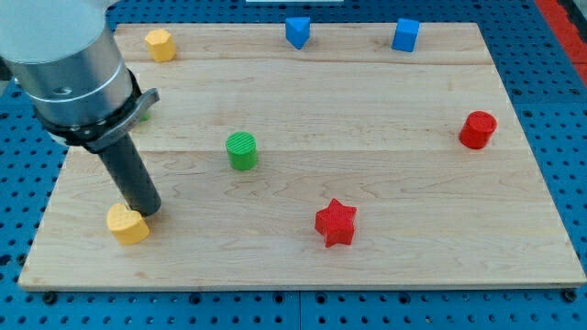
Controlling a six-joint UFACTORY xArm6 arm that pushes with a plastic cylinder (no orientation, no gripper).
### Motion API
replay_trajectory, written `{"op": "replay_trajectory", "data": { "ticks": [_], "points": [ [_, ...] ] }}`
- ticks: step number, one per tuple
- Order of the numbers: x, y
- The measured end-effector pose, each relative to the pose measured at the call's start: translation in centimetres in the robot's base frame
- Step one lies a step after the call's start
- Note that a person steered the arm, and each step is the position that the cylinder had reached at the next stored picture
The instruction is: Move the green circle to the red circle
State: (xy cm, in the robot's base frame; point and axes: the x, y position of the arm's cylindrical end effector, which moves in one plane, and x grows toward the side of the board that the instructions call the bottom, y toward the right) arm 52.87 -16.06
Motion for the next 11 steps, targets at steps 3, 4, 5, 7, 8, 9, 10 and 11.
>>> {"op": "replay_trajectory", "data": {
  "ticks": [3, 4, 5, 7, 8, 9, 10, 11],
  "points": [
    [0.4, -0.5],
    [-4.3, 1.2],
    [-6.6, 4.4],
    [-5.9, 21.4],
    [-9.4, 15.0],
    [-11.9, 13.3],
    [-15.3, 18.8],
    [-9.3, 27.5]
  ]
}}
